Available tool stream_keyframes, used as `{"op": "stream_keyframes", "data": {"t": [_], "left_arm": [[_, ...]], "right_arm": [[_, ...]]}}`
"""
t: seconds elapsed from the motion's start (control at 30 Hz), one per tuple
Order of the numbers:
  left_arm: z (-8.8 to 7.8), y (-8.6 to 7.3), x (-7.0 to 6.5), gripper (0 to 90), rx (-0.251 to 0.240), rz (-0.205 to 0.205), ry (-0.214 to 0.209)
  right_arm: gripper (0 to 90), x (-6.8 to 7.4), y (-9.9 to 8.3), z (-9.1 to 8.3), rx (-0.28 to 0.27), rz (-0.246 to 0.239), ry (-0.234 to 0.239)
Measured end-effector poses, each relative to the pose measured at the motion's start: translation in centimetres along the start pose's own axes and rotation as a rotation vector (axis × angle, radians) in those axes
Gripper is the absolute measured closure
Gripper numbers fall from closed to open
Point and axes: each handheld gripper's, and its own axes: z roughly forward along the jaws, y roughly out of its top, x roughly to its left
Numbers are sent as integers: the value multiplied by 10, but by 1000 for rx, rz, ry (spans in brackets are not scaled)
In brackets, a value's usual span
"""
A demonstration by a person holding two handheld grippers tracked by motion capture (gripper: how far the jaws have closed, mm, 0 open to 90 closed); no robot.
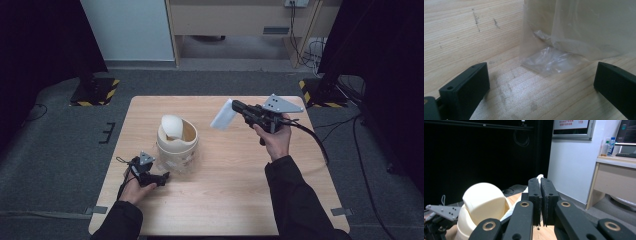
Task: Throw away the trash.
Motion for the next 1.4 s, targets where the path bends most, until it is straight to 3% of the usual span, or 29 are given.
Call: {"op": "stream_keyframes", "data": {"t": [0.8,1.4], "left_arm": [[0,0,0,0,0,0,0],[0,0,0,0,0,0,0]], "right_arm": [[875,22,12,51,-6,-23,42],[875,32,-9,72,40,-23,51]]}}
